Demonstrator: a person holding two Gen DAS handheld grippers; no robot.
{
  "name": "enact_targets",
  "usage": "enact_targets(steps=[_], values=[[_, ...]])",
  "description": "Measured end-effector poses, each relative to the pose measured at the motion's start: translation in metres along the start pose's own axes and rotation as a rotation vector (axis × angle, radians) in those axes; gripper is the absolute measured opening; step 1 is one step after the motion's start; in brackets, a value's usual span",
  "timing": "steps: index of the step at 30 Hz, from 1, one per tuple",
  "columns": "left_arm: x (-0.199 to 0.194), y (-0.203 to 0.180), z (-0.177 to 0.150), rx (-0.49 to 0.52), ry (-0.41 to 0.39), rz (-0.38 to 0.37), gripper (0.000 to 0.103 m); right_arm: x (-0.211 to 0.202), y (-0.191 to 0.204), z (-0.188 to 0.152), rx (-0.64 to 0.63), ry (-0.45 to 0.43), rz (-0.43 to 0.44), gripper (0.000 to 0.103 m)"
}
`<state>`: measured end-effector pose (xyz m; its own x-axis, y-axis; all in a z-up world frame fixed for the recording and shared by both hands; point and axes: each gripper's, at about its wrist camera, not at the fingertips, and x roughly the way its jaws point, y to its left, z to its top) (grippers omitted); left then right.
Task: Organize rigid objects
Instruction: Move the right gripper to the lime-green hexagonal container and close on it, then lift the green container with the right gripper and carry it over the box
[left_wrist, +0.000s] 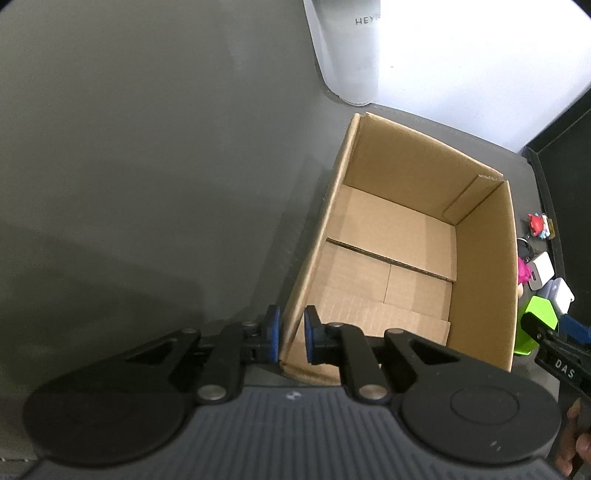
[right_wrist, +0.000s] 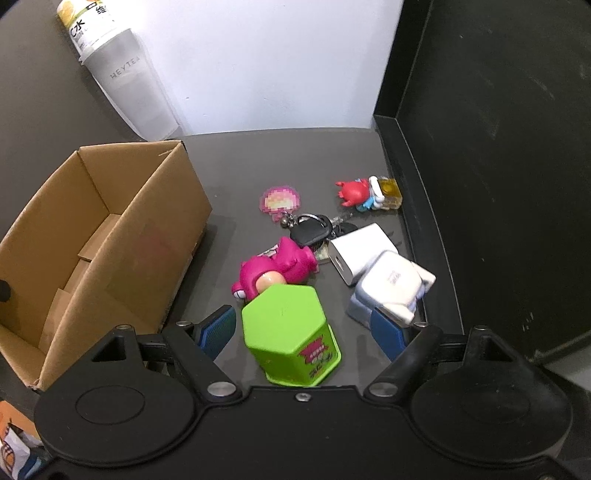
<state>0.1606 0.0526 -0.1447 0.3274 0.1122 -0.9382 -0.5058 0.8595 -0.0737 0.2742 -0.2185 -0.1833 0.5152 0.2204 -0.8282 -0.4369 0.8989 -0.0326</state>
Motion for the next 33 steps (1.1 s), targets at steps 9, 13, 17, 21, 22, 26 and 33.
enact_targets(steps=[9, 13, 17, 21, 22, 26, 33], values=[[-0.004, -0.005, -0.008, 0.031, 0.0, 0.011, 0.011, 0.0, -0.004, -0.004, 0.01, -0.026, 0.016, 0.047], [-0.007, -0.006, -0.012, 0.035, 0.005, -0.002, 0.01, -0.006, -0.011, -0.006, 0.068, -0.034, 0.024, 0.047], [-0.009, -0.003, -0.015, 0.032, 0.013, -0.017, 0.01, -0.017, -0.016, -0.005, 0.114, -0.049, 0.037, 0.047], [-0.012, -0.003, -0.02, 0.038, 0.015, -0.031, 0.009, -0.028, -0.016, -0.001, 0.14, -0.068, 0.047, 0.047], [-0.013, -0.003, -0.021, 0.038, 0.017, -0.035, 0.009, -0.032, -0.015, 0.0, 0.142, -0.075, 0.048, 0.047], [-0.014, -0.001, -0.023, 0.041, 0.021, -0.049, 0.009, -0.045, -0.011, 0.007, 0.152, -0.106, 0.062, 0.047], [-0.012, 0.002, -0.023, 0.045, 0.032, -0.076, 0.009, -0.066, 0.006, 0.021, 0.151, -0.151, 0.103, 0.047]])
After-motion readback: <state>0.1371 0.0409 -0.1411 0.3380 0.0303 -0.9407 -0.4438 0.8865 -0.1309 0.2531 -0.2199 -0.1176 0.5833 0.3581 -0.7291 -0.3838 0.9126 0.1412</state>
